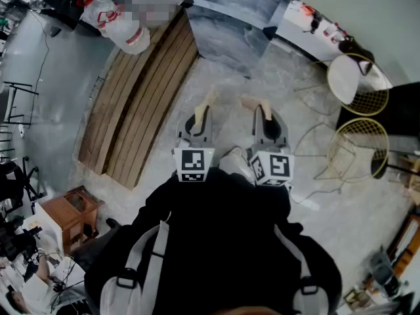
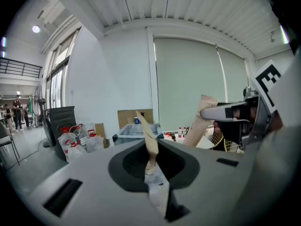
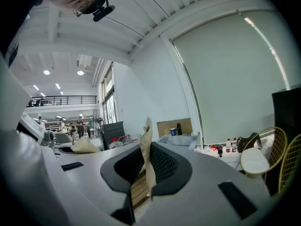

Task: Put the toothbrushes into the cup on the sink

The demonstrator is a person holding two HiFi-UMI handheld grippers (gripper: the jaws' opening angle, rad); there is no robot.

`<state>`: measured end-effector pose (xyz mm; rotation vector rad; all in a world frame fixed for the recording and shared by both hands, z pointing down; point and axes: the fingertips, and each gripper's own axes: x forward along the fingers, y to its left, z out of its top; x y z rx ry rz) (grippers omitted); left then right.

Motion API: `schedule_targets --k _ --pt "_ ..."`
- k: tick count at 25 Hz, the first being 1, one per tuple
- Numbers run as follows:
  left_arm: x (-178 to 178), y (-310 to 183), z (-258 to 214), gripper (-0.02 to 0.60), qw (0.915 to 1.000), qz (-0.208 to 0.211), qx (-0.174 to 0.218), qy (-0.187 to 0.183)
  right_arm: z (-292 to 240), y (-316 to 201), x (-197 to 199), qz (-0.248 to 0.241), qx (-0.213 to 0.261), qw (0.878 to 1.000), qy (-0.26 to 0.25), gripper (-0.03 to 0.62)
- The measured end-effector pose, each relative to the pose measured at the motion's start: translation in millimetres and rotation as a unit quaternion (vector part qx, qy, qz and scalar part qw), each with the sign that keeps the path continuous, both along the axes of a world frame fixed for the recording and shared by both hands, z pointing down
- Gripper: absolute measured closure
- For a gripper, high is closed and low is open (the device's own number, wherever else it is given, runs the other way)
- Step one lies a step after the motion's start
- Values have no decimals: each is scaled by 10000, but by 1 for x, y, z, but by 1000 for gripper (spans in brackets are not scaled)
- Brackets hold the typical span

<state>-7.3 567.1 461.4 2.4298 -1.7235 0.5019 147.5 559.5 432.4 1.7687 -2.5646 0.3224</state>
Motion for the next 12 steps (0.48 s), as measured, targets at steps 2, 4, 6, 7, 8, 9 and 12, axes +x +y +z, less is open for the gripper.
schedule_targets --k 2,4,6,7,8,9,12 --pt "3 1 -1 546 10000 -7 7 9 1 1 3 -19 -21 10000 -1 559" --pt "6 2 0 546 10000 -16 -5 7 3 2 6 -34 -53 10000 -3 559" --pt "8 4 -1 546 10000 -30 -17 -5 5 3 9 -57 -77 10000 -21 559" --pt "9 5 -1 546 10000 -43 -14 -9 5 4 10 -73 -84 9999 -41 559" --pt "10 6 -2 546 10000 -59 -7 -8 5 5 12 -90 -88 9999 -62 559" --pt "11 8 -3 546 10000 -78 1 -4 5 6 13 -111 -89 9999 -69 559" --pt "13 13 -4 546 9999 -161 26 -4 8 9 17 -198 -80 9998 4 559"
